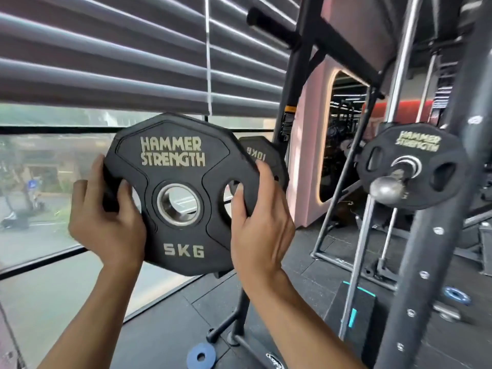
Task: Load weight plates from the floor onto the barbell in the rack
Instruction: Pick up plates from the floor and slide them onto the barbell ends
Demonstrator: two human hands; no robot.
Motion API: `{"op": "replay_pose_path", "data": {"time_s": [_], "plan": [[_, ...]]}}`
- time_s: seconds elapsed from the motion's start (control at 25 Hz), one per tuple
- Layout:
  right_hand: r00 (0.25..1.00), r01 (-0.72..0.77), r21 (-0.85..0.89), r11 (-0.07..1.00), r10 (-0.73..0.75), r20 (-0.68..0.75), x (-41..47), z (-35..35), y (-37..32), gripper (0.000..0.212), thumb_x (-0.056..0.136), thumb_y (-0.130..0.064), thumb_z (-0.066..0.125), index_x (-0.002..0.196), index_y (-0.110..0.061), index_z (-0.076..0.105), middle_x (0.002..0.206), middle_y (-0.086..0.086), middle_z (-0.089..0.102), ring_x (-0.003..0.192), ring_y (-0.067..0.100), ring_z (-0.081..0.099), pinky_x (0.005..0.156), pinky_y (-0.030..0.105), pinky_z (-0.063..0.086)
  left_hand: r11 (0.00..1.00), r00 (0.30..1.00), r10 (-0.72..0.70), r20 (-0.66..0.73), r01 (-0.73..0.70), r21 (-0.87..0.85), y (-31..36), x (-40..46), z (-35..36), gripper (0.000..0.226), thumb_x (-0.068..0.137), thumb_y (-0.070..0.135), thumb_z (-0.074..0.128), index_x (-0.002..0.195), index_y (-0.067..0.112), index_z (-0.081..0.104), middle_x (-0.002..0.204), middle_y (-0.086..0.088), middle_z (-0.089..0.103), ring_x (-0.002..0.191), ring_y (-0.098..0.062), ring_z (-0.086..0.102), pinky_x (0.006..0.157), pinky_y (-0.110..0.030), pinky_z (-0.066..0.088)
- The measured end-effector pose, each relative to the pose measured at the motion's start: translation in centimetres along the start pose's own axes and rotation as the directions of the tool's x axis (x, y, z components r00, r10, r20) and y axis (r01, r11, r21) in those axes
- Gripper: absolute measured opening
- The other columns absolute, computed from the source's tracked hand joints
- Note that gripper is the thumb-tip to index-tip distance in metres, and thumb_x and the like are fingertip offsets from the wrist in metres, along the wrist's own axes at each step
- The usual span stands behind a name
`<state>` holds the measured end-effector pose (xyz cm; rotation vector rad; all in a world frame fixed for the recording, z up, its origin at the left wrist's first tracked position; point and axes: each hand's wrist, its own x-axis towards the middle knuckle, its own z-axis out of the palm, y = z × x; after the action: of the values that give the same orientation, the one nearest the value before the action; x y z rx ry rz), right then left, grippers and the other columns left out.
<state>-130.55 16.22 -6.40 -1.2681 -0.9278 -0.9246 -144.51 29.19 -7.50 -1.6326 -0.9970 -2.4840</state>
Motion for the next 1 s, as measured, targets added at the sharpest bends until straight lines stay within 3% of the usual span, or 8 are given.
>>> {"op": "replay_pose_path", "data": {"time_s": [0.16, 0.32, 0.52, 0.64, 0.8, 1.0], "plan": [[0.999, 0.034, -0.018, 0.999, -0.035, -0.037, 5.2, -5.0, -1.7, 0.043, 0.095, -0.030, 0.051, 0.132, -0.008, 0.056, 0.107, 0.008, 0.071, 0.096, 0.026, 0.068, 0.067, 0.035, 0.053, 0.994, 1.000, -0.007, -0.012, 0.006, -0.107, 6.7, 2.4, 0.1, 0.044, 0.092, 0.016, 0.061, 0.136, 0.013, 0.062, 0.097, -0.014, 0.063, 0.086, -0.022, 0.056, 0.079, -0.018, 0.040], [0.990, 0.046, -0.129, 0.991, -0.063, -0.125, 8.6, -9.5, -1.6, 0.039, 0.094, -0.023, 0.061, 0.130, -0.008, 0.057, 0.103, 0.008, 0.071, 0.092, 0.027, 0.068, 0.065, 0.032, 0.049, 0.975, 0.998, 0.035, 0.045, -0.024, -0.221, 12.0, 2.9, 1.2, 0.041, 0.091, 0.011, 0.063, 0.132, 0.011, 0.064, 0.097, -0.015, 0.064, 0.082, -0.012, 0.053, 0.079, -0.007, 0.036], [0.984, -0.044, -0.282, 0.958, -0.007, -0.179, 10.1, -15.0, 1.9, 0.042, 0.097, -0.038, 0.049, 0.131, -0.014, 0.056, 0.108, 0.004, 0.072, 0.097, 0.025, 0.067, 0.076, 0.033, 0.046, 0.949, 0.966, 0.124, 0.228, -0.048, -0.313, 16.6, 0.0, 3.7, 0.032, 0.095, 0.013, 0.061, 0.126, 0.008, 0.062, 0.103, -0.009, 0.065, 0.092, -0.022, 0.060, 0.077, -0.020, 0.039], [0.979, -0.137, -0.401, 0.906, 0.061, -0.197, 9.5, -17.9, 5.3, 0.043, 0.095, -0.041, 0.046, 0.132, -0.020, 0.052, 0.106, 0.002, 0.072, 0.096, 0.026, 0.066, 0.075, 0.033, 0.043, 0.928, 0.918, 0.189, 0.349, -0.050, -0.370, 18.7, -3.3, 5.9, 0.035, 0.096, 0.019, 0.058, 0.129, 0.010, 0.058, 0.108, -0.008, 0.065, 0.095, -0.019, 0.059, 0.075, -0.021, 0.038], [0.972, -0.197, -0.465, 0.863, 0.111, -0.206, 8.5, -19.9, 9.6, 0.044, 0.093, -0.042, 0.046, 0.131, -0.020, 0.053, 0.101, 0.005, 0.072, 0.088, 0.029, 0.068, 0.072, 0.038, 0.051, 0.917, 0.833, 0.239, 0.500, -0.024, -0.399, 19.7, -7.6, 9.6, 0.040, 0.097, 0.028, 0.051, 0.135, 0.015, 0.053, 0.113, -0.005, 0.063, 0.092, -0.025, 0.063, 0.070, -0.037, 0.050], [0.973, -0.207, -0.505, 0.838, 0.124, -0.193, 8.0, -19.1, 14.1, 0.038, 0.098, -0.037, 0.054, 0.131, -0.017, 0.051, 0.100, 0.005, 0.072, 0.082, 0.029, 0.069, 0.069, 0.034, 0.049, 0.914, 0.795, 0.240, 0.557, 0.009, -0.406, 19.5, -11.5, 14.4, 0.038, 0.097, 0.029, 0.048, 0.133, 0.017, 0.050, 0.112, -0.005, 0.064, 0.085, -0.031, 0.067, 0.063, -0.038, 0.051]]}}
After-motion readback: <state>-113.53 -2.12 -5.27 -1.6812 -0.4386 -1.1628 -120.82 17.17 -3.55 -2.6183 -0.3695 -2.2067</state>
